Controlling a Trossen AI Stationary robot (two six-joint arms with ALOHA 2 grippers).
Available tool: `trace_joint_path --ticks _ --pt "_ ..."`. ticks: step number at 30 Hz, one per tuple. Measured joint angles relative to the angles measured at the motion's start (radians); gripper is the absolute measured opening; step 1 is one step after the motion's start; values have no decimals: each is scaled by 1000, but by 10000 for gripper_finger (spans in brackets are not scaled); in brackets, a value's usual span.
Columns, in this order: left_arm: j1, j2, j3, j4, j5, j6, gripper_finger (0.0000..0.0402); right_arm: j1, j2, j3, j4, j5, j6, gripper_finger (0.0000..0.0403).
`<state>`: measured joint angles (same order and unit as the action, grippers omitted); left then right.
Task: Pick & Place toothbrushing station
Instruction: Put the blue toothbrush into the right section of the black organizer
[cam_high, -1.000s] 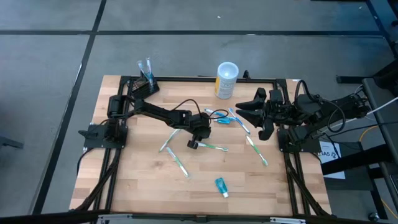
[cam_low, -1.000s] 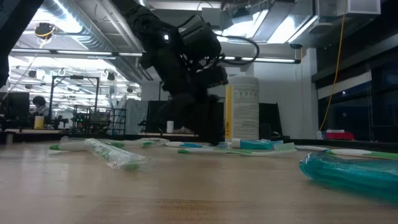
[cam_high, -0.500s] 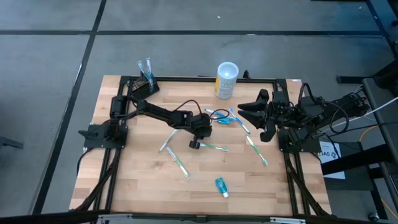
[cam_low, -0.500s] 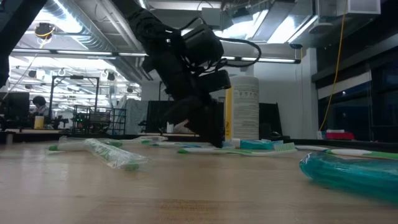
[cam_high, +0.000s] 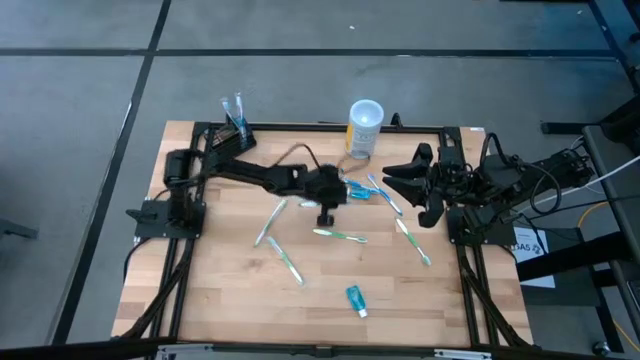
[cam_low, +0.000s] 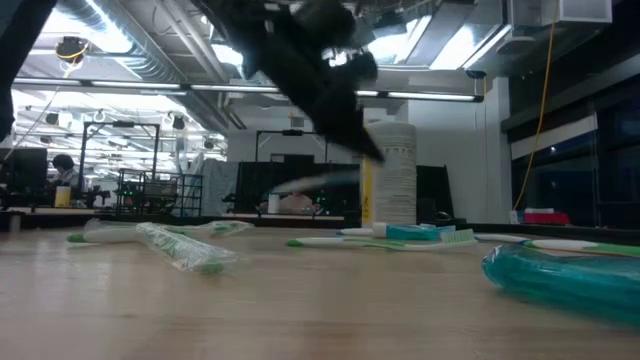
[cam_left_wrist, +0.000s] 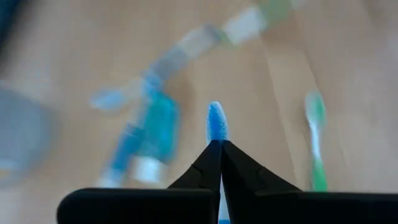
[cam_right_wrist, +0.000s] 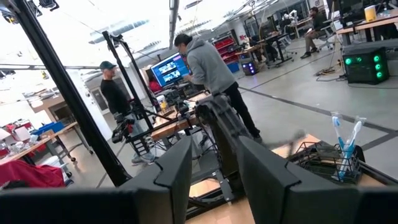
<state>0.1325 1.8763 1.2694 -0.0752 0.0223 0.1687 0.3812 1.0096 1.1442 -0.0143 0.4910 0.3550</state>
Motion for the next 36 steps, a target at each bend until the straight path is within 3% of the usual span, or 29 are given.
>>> trace_joint_path --ticks 5,10,14,19,26,36 --pt "98 -166 -3 74 -92 -91 2 23 -3 0 1 24 -30 130" --pt "242 -330 -2 12 -121 -69 2 61 -22 0 4 63 -71 130" --pt "369 -409 -2 -40 -137 -61 2 101 -43 0 4 119 -111 130" --pt "480 -495 -23 47 -156 -51 2 140 -65 0 5 190 -140 130" --pt "581 -668 -288 279 -131 -205 2 165 -79 0 7 243 -173 130" --pt "661 -957 -779 804 -316 -386 2 164 -81 0 7 252 -148 130"
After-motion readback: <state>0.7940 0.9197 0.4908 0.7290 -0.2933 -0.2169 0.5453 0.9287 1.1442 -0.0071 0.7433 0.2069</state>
